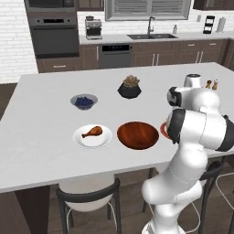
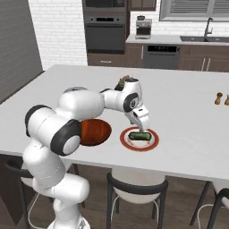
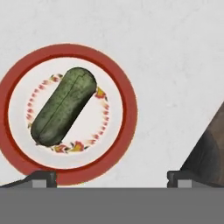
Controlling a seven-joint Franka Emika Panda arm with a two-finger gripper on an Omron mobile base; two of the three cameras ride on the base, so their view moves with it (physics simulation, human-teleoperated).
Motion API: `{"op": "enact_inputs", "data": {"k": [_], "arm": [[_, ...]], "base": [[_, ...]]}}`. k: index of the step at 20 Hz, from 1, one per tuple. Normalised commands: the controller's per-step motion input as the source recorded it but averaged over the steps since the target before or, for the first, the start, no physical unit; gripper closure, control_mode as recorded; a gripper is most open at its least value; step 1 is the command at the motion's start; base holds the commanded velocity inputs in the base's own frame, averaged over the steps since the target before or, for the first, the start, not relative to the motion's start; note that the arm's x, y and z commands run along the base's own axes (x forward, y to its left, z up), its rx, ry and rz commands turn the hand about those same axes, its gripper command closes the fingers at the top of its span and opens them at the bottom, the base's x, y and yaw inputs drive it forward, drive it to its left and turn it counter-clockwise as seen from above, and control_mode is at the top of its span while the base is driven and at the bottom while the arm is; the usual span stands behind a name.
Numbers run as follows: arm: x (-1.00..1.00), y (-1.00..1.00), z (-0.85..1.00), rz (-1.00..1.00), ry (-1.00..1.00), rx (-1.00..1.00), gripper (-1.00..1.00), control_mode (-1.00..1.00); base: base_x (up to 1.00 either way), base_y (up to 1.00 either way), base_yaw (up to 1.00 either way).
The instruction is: Pick the chicken drumstick and cucumber from their plates and place them in the bowl. Then put the bowl in the fridge.
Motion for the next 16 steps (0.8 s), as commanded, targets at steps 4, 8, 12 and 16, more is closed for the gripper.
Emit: {"op": "enact_inputs", "data": {"k": [4, 8, 12, 16], "arm": [[0.44, -0.04, -0.63, -0.13, 0.0, 0.05, -1.0, -1.0], [0.49, 0.0, -0.46, -0.14, 0.0, 0.11, -1.0, -1.0], [0.26, -0.03, -0.31, -0.12, 0.0, 0.05, -1.0, -1.0], [0.42, 0.0, -0.31, -0.09, -0.01, 0.0, -1.0, -1.0]], "base": [[0.0, 0.0, 0.0], [0.0, 0.0, 0.0], [0.0, 0.0, 0.0], [0.0, 0.0, 0.0]]}}
